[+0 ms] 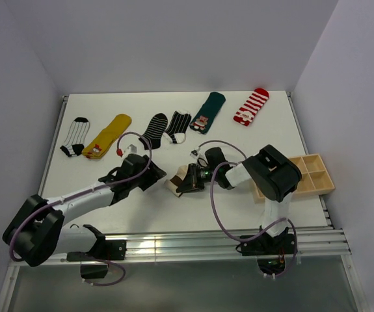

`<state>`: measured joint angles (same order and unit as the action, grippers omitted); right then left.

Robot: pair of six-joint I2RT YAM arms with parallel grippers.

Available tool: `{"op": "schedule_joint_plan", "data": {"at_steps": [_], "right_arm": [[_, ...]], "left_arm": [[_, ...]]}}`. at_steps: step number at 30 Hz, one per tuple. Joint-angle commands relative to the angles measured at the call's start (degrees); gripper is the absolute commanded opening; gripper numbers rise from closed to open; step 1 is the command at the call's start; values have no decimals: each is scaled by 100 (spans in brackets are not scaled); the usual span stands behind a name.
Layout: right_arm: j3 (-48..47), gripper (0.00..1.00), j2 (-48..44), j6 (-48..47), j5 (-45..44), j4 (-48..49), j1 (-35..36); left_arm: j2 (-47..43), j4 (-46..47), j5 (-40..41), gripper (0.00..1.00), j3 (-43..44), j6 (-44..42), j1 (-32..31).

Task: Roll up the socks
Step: Roll the sock at the center of the board.

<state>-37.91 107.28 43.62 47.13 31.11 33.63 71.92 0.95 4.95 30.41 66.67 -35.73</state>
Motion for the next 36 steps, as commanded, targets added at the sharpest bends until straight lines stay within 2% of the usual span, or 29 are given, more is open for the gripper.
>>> {"op": "schedule_joint_plan", "data": {"at_steps": [1, 5, 12, 20, 24, 26, 31, 34, 36], "right_arm": [[345, 0, 275, 902, 366, 877, -171], [644, 0, 451, 1404, 349, 1529, -330], [785, 0, 653, 1676, 253, 1696, -427], [873, 0, 794, 1782, 182, 1723, -515], [821, 0, 785, 1659, 121, 1556, -515], [716, 5, 733, 1415, 77, 1224, -515], [522, 28, 198, 667, -283, 257, -471], [381, 38, -435, -53, -888, -674, -383], [276, 40, -978, -581, -1529, -1360, -270]], "left_arm": [[163, 722, -91, 60, -97, -49, -268], [489, 889, -161, 58, -123, -32, -426], [894, 942, -223, 50, -18, -58, -506], [1315, 1003, -328, 49, 79, -120, -523], [1553, 977, -363, 36, 149, -120, -541], [1719, 934, -372, 32, 236, -137, -550], [2071, 285, -249, 22, 675, -225, -646], [2142, -50, -109, 19, 921, -312, -699], [2159, -524, 5, 18, 1088, -392, -734]]}}
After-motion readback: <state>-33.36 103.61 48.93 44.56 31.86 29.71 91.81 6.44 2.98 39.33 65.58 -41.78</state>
